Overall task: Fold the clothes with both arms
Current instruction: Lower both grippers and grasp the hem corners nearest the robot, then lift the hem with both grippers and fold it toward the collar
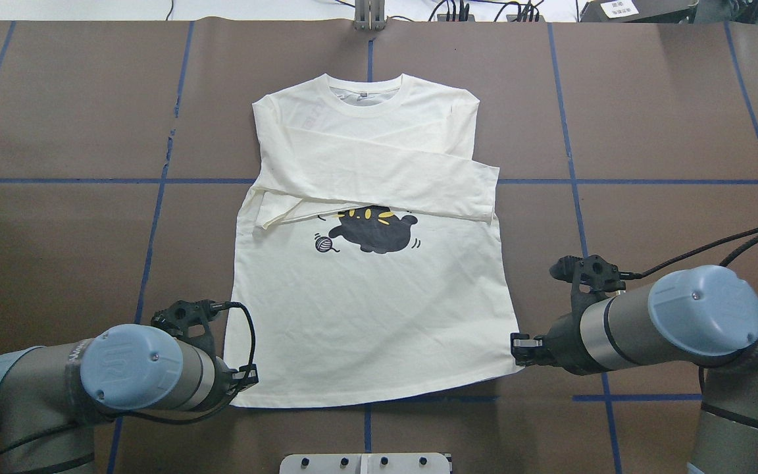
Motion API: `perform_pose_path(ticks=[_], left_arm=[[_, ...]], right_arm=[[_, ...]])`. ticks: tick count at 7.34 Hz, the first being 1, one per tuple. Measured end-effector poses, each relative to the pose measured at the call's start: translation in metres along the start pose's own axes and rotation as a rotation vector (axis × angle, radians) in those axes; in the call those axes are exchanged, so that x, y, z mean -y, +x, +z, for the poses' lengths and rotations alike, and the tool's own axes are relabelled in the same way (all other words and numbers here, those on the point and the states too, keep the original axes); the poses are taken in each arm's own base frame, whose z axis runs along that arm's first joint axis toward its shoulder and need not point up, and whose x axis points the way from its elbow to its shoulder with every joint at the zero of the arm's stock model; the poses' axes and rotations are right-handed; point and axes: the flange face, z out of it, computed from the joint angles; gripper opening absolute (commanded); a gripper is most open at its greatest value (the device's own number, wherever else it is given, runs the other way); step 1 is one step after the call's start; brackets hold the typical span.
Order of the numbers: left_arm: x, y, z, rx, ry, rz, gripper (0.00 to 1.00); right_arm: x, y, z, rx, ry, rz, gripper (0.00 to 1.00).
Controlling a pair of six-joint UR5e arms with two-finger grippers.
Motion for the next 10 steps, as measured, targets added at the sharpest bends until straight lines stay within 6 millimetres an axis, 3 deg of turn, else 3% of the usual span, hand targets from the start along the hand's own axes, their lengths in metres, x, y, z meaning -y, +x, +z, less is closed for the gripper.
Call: perform_pose_path(ticks=[2, 4, 6, 8, 10], left_arm=[[-0.013, 0.0, -0.048, -0.013, -0.006, 0.037, 0.0], [-0.042, 0.002, -0.075, -0.044, -0.045, 0.095, 0.0], [-0.07, 0.001, -0.101, -0.068, -0.089, 0.139, 0.0], [-0.07, 0.002, -0.112, -0.08, -0.089, 0.141, 0.0], [-0.035, 0.006, -0.123, -0.102, -0.026, 0.133, 0.0]], right_arm=[[-0.018, 0.008, -0.029, 0.023, -0.06, -0.006, 0.0], [-0.046, 0.015, -0.055, 0.038, -0.139, -0.026, 0.0], [-0.064, 0.015, -0.066, 0.048, -0.203, -0.042, 0.0], [-0.052, 0.011, -0.074, 0.07, -0.184, -0.036, 0.0], [-0.011, -0.001, -0.074, 0.104, -0.107, -0.009, 0.0]])
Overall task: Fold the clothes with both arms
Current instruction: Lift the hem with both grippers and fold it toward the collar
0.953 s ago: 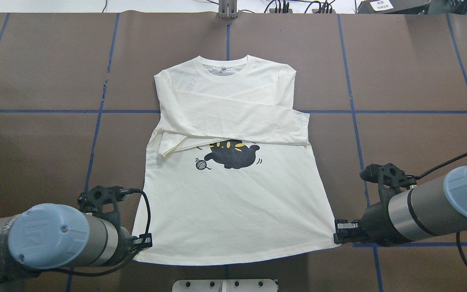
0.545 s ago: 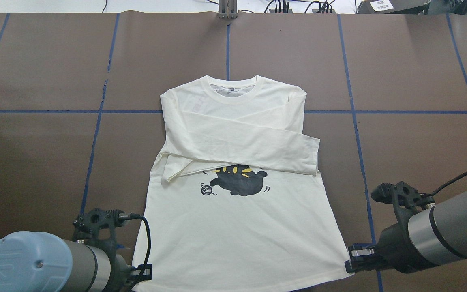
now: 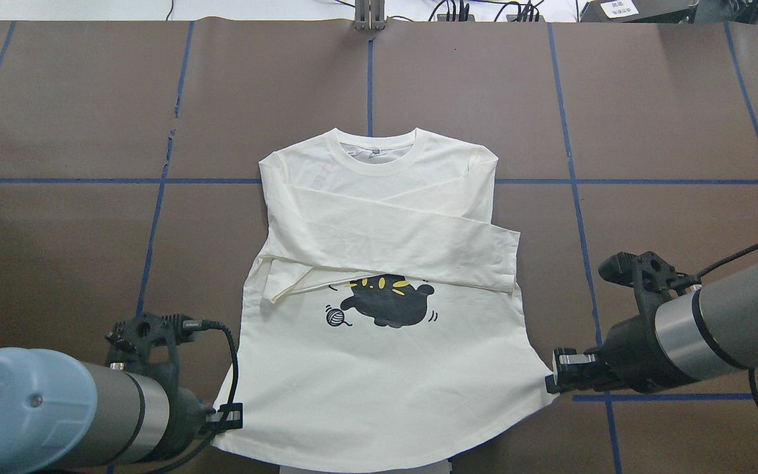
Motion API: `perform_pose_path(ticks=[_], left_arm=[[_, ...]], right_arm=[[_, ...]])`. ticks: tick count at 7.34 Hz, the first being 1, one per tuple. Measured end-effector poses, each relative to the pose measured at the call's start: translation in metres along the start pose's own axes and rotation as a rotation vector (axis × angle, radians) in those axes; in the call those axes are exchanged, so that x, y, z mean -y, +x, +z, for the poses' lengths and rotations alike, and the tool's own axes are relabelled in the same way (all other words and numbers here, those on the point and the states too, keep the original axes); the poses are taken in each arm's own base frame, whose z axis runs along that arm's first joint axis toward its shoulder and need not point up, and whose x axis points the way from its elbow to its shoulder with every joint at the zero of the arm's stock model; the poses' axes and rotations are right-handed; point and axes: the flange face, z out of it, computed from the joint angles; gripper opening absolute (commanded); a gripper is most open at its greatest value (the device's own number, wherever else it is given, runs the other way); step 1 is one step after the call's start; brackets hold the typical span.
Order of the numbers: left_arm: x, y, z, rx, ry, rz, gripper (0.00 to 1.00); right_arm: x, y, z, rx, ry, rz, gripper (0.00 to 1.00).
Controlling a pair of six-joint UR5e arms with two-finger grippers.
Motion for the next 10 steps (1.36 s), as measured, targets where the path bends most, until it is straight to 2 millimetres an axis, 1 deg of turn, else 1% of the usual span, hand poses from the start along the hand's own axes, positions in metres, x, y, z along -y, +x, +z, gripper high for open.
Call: perform_pose_path(ticks=[1, 2, 3, 5, 6, 7, 8, 9, 10], left_arm=[[0.031, 0.001, -0.008, -0.005, 0.051, 0.012, 0.0], [0.062, -0.001, -0.013, 0.001, 0.092, 0.01, 0.0], [0.091, -0.002, -0.015, 0.01, 0.124, -0.008, 0.0], [0.153, 0.009, -0.008, 0.036, 0.191, -0.056, 0.0], [0.181, 0.014, -0.006, 0.037, 0.223, -0.069, 0.0], [0.212, 0.015, -0.003, 0.037, 0.256, -0.073, 0.0], [0.244, 0.01, 0.006, 0.045, 0.285, -0.067, 0.0], [0.272, 0.003, 0.018, 0.046, 0.308, -0.063, 0.0], [0.297, 0.0, 0.032, 0.041, 0.327, -0.065, 0.0]], right_arm=[[0.027, -0.006, 0.0, 0.012, 0.045, 0.018, 0.0], [0.057, -0.007, -0.004, 0.015, 0.095, 0.038, 0.0], [0.091, -0.009, -0.009, 0.018, 0.148, 0.056, 0.0], [0.171, -0.026, -0.008, 0.014, 0.236, 0.107, 0.0], [0.206, -0.035, -0.009, 0.01, 0.267, 0.13, 0.0], [0.235, -0.041, -0.009, 0.003, 0.29, 0.152, 0.0], [0.262, -0.043, -0.008, -0.013, 0.307, 0.172, 0.0], [0.287, -0.038, -0.006, -0.035, 0.32, 0.187, 0.0], [0.309, -0.03, -0.005, -0.058, 0.331, 0.202, 0.0]])
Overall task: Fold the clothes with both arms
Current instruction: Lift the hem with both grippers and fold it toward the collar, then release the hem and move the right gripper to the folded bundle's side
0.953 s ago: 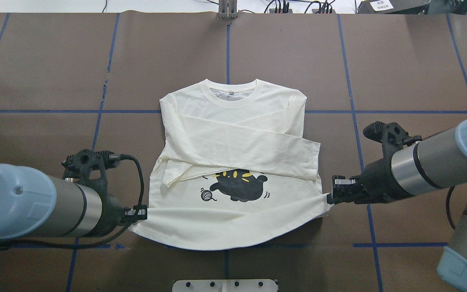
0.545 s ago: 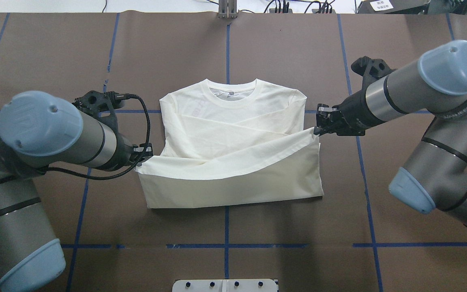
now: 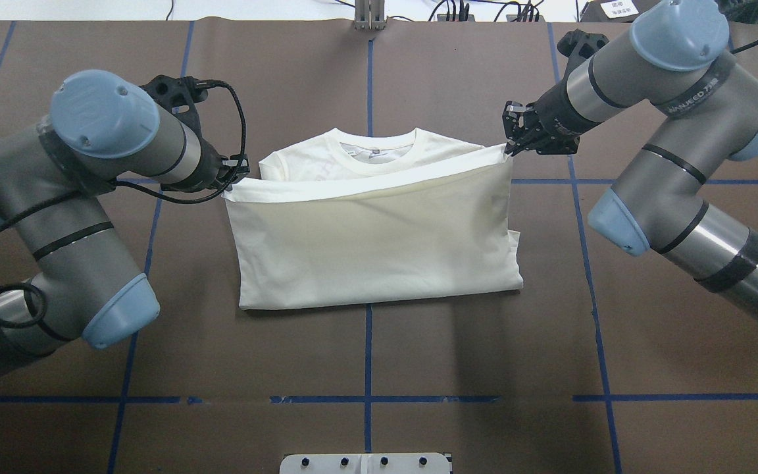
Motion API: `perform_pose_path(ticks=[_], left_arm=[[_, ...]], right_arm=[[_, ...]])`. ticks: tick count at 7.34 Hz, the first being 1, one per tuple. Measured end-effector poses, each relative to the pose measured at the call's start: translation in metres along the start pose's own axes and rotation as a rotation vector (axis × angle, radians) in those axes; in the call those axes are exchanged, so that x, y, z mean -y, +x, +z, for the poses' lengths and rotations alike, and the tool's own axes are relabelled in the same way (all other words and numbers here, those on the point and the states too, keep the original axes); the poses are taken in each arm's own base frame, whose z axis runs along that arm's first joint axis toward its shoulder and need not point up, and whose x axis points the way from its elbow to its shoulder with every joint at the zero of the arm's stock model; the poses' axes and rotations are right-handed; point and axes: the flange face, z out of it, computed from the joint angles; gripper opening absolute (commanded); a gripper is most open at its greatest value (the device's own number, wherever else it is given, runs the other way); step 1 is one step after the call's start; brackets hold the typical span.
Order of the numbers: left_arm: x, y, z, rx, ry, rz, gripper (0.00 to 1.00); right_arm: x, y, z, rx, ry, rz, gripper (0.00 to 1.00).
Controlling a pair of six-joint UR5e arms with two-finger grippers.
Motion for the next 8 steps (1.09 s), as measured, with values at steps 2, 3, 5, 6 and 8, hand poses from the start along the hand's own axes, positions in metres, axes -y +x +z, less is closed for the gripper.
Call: perform_pose_path(ticks=[2, 3, 5, 6, 8], left_arm=[[0.036, 0.012, 0.041, -0.001, 0.026, -0.015, 0.0], [0.047, 0.014, 0.053, -0.001, 0.035, -0.021, 0.0], [0.056, 0.017, 0.06, -0.011, 0.046, -0.028, 0.0], [0.057, 0.019, 0.06, -0.013, 0.047, -0.03, 0.0], [0.057, 0.022, 0.059, -0.016, 0.047, -0.031, 0.99]], right_arm=[[0.036, -0.001, 0.013, -0.035, 0.021, 0.031, 0.0], [0.046, -0.008, 0.017, -0.042, 0.025, 0.038, 0.0], [0.056, -0.022, 0.024, -0.049, 0.027, 0.042, 0.0], [0.059, -0.027, 0.031, -0.058, 0.024, 0.041, 0.0], [0.057, -0.027, 0.043, -0.073, 0.013, 0.02, 0.99]])
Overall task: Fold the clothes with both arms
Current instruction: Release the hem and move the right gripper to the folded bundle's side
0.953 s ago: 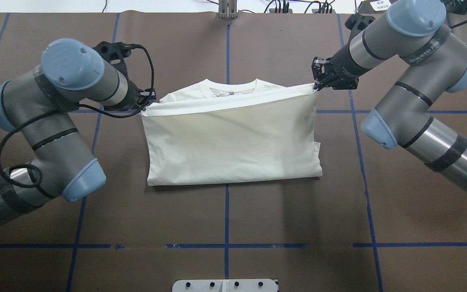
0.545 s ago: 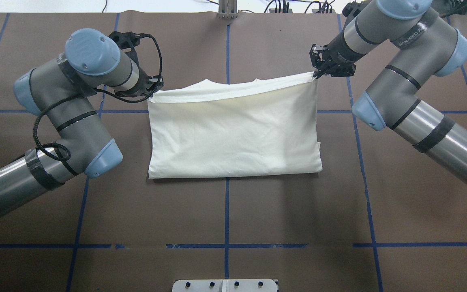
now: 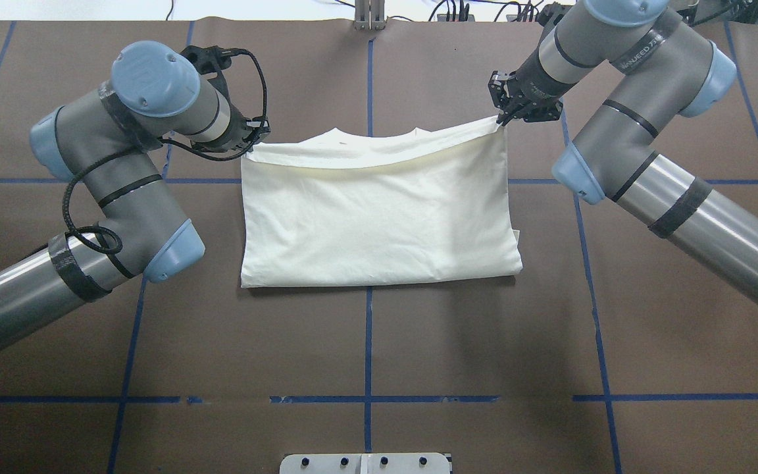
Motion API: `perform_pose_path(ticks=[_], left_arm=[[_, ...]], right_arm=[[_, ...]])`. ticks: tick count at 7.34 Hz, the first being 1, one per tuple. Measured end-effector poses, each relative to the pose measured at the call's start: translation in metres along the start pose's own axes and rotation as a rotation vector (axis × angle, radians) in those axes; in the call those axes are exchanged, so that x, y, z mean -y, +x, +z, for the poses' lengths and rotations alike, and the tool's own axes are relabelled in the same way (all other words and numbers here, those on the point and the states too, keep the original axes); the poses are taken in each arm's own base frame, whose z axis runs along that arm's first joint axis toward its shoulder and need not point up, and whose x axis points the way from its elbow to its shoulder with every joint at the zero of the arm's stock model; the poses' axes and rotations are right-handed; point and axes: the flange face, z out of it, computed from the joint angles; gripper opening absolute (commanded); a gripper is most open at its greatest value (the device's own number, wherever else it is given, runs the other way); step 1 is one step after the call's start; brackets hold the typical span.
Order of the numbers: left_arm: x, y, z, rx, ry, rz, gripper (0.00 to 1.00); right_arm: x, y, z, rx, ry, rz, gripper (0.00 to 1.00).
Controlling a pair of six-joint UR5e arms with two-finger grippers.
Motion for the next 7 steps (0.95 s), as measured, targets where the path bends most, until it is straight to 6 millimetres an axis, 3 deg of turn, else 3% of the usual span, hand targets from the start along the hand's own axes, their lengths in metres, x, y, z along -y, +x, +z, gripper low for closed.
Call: perform_pose_path(ticks=[4, 5, 7], left_arm=[[-0.001, 0.001, -0.002, 0.003, 0.0, 0.005, 1.0], [-0.003, 0.003, -0.012, -0.009, 0.002, 0.008, 1.0], [-0.015, 0.013, -0.047, -0.026, -0.012, 0.011, 1.0]], right_arm=[[-0.005, 0.019, 0.012, -0.005, -0.014, -0.108, 1.0], [-0.015, 0.027, 0.015, 0.003, -0.021, -0.128, 1.0], [-0.063, 0.061, 0.015, 0.012, -0.04, -0.171, 1.0]])
